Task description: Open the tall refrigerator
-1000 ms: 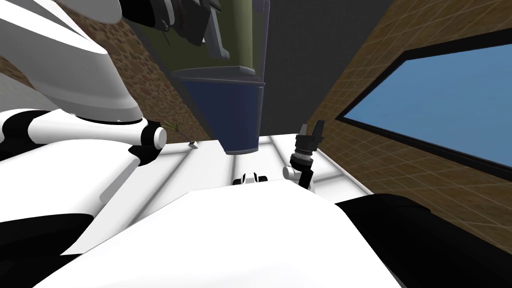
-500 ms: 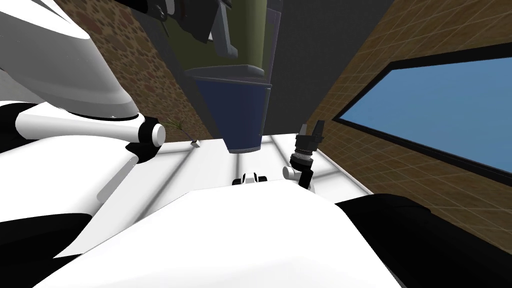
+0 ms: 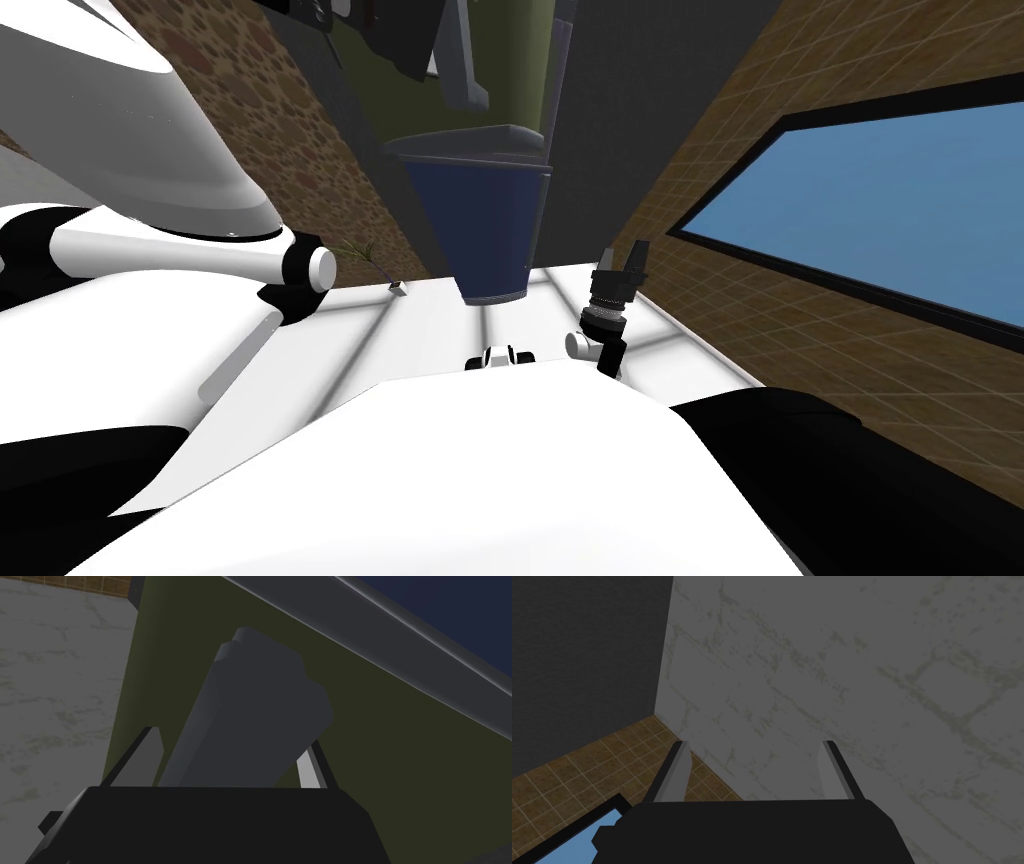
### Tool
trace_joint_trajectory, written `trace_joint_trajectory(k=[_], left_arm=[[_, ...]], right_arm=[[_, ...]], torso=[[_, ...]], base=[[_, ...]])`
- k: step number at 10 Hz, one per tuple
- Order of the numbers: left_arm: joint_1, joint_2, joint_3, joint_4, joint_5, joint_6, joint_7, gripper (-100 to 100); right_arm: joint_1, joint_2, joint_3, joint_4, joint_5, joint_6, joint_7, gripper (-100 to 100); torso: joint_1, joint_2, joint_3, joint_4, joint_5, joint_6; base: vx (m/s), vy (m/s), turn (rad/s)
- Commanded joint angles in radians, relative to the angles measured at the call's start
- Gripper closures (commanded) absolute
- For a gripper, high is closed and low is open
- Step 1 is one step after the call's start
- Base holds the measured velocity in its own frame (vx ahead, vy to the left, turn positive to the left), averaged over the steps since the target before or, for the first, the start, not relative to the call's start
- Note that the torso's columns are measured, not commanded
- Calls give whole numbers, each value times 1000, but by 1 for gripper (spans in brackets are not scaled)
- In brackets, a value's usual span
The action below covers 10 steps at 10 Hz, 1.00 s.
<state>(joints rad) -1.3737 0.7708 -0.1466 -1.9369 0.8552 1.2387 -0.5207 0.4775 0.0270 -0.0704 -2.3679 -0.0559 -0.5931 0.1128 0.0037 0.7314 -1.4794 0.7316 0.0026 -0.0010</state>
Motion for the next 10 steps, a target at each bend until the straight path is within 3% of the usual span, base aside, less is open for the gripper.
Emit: trace_joint_trajectory(k=[1, 2, 4, 5, 6, 8, 10], left_arm=[[0, -20, 0, -20, 49, 5, 5, 100], [0, -20, 0, -20, 49, 5, 5, 100], [-3, -36, 5, -41, 94, 1, 5, 100], [-3, -36, 5, -41, 94, 1, 5, 100], [-48, -21, 20, -32, 105, 19, 12, -100], [-85, -8, 31, -19, 127, 46, 18, -100], [-122, 6, 42, -5, 149, 72, 24, -100]], right_arm=[[0, 0, 0, 0, 0, 0, 0, 0], [0, 0, 0, 0, 0, 0, 0, 0], [0, 0, 0, 0, 0, 0, 0, 0], [0, 0, 0, 0, 0, 0, 0, 0], [0, 0, 0, 0, 0, 0, 0, 0], [0, 0, 0, 0, 0, 0, 0, 0], [0, 1, 0, 0, 0, 0, 0, 0]], torso=[[1, -2, -2, 1, 0, 0], [2, -3, -2, -1, 0, 1], [1, -4, -4, -2, 0, 0], [2, -2, -1, -3, 0, 0], [-2, -3, -2, -3, -1, 0], [-17, -2, -3, 3, -7, 2], [-14, -1, -3, 4, -7, 3]], base=[[-6, 286, -65], [-18, 250, -38], [-64, 293, -54], [-59, 251, -34], [-4, 93, -29], [41, -48, 0], [57, -48, -27]])
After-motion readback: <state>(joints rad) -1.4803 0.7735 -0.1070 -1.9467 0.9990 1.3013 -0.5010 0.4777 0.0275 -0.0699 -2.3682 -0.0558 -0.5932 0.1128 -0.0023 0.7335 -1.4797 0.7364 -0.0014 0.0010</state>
